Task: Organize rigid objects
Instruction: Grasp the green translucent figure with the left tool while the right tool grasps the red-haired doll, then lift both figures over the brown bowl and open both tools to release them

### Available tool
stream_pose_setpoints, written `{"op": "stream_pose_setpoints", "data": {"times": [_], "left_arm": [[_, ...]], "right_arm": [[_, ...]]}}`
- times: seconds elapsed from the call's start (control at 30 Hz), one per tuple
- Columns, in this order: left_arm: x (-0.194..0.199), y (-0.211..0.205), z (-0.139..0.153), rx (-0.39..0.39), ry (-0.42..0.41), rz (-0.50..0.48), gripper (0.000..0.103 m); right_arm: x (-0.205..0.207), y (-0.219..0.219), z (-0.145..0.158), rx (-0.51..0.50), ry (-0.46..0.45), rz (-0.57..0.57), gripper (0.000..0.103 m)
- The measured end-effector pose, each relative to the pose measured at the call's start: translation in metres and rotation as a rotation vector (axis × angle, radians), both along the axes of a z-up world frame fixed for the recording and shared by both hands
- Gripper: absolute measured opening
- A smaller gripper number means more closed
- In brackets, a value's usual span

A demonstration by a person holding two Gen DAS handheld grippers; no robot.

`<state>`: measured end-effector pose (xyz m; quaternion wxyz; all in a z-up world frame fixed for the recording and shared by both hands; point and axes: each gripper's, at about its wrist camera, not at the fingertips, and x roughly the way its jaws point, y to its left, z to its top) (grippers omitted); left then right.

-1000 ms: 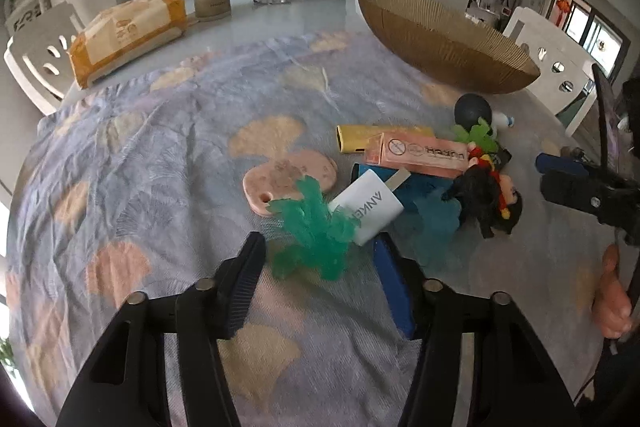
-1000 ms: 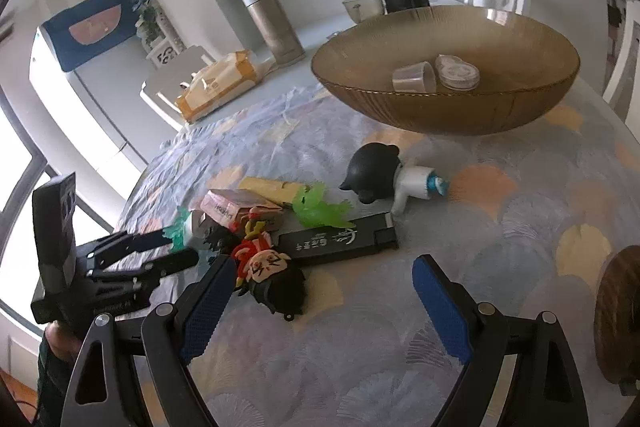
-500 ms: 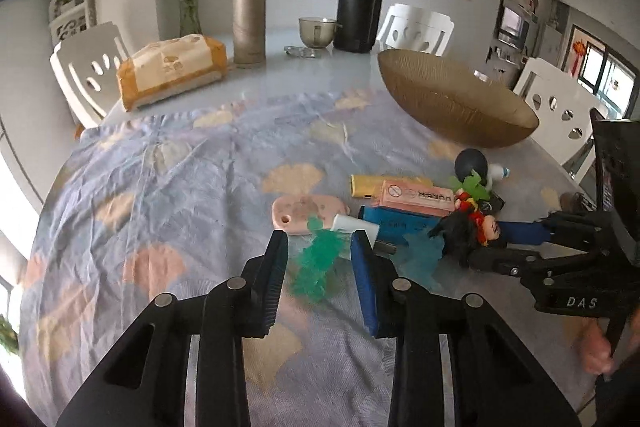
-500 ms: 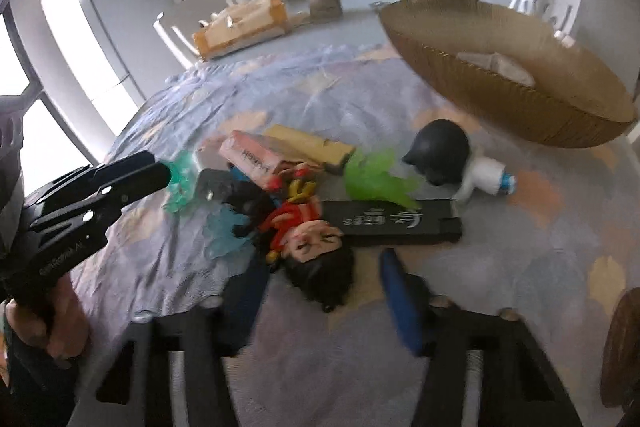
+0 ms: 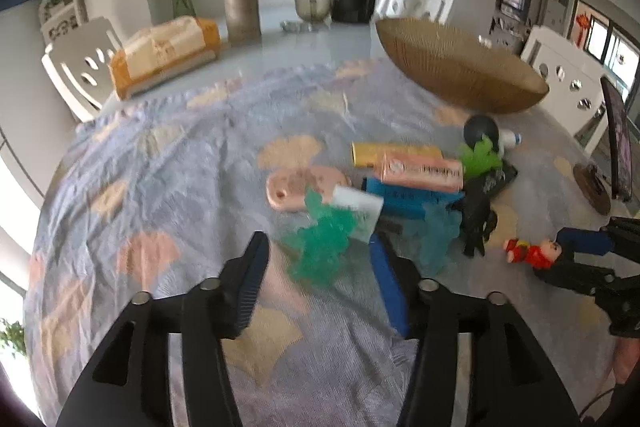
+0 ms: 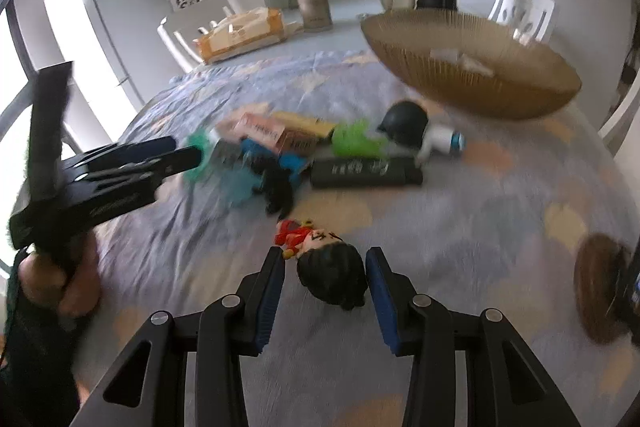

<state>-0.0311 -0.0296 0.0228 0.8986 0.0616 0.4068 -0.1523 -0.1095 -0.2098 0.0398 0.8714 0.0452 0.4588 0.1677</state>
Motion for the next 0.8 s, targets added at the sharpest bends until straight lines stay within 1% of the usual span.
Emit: {"op": "stream_pose_setpoints", "data": {"times": [0.03, 0.07, 0.1, 0.13, 0.17, 0.3, 0.37, 0.4, 0.43, 0.47, 0.5, 0.53, 0.57, 0.63, 0.7, 0.8], "left_arm": [[0.000, -0.002, -0.001, 0.009, 0.011, -0.012, 0.064], [-0.001, -0.002, -0.001, 0.010, 0.009, -0.016, 0.072], [-0.001, -0.002, 0.000, 0.008, 0.003, -0.017, 0.074], [-0.002, -0.001, 0.000, 0.003, 0.002, -0.017, 0.074], [-0.001, -0.001, 0.000, -0.001, 0.007, -0.015, 0.074], [0.008, 0.004, -0.004, -0.026, 0.045, 0.006, 0.074], [0.016, 0.002, -0.007, -0.023, 0.060, 0.024, 0.073], [0.019, 0.000, -0.008, -0.009, 0.063, 0.036, 0.070], [0.022, -0.004, -0.010, 0.007, 0.071, 0.039, 0.064], [0.023, -0.006, -0.011, 0.010, 0.079, 0.030, 0.041], [0.023, -0.008, -0.012, 0.035, 0.068, 0.039, 0.033], [0.019, -0.009, -0.010, 0.048, 0.049, 0.044, 0.033], [0.015, -0.008, -0.008, 0.037, 0.033, 0.038, 0.033], [0.002, -0.002, 0.003, 0.002, -0.017, 0.033, 0.033], [-0.006, 0.004, 0.013, -0.021, -0.049, 0.047, 0.033], [-0.021, 0.016, 0.029, -0.087, -0.077, 0.051, 0.033]], "right_arm": [[0.001, -0.001, -0.002, 0.009, 0.009, -0.003, 0.041], [0.002, -0.002, -0.005, 0.022, 0.025, 0.002, 0.044], [0.004, -0.002, -0.008, 0.020, 0.045, 0.000, 0.048], [0.005, -0.001, -0.010, 0.007, 0.057, -0.007, 0.059], [0.005, -0.002, -0.011, -0.001, 0.062, -0.013, 0.066], [0.009, -0.006, -0.011, 0.029, 0.067, -0.014, 0.066], [0.012, -0.010, -0.011, 0.057, 0.074, -0.020, 0.066], [0.013, -0.011, -0.012, 0.067, 0.077, -0.022, 0.066], [0.014, -0.013, -0.012, 0.076, 0.079, -0.023, 0.066], [0.015, -0.013, -0.012, 0.078, 0.080, -0.023, 0.066], [0.014, -0.013, -0.012, 0.078, 0.080, -0.022, 0.066], [0.013, -0.013, -0.012, 0.072, 0.079, -0.020, 0.066], [0.010, -0.012, -0.012, 0.067, 0.078, -0.015, 0.066], [0.007, -0.009, -0.012, 0.065, 0.080, 0.008, 0.066], [0.006, -0.006, -0.012, 0.046, 0.079, 0.017, 0.066], [0.010, 0.005, -0.013, -0.015, 0.067, 0.016, 0.066]]}}
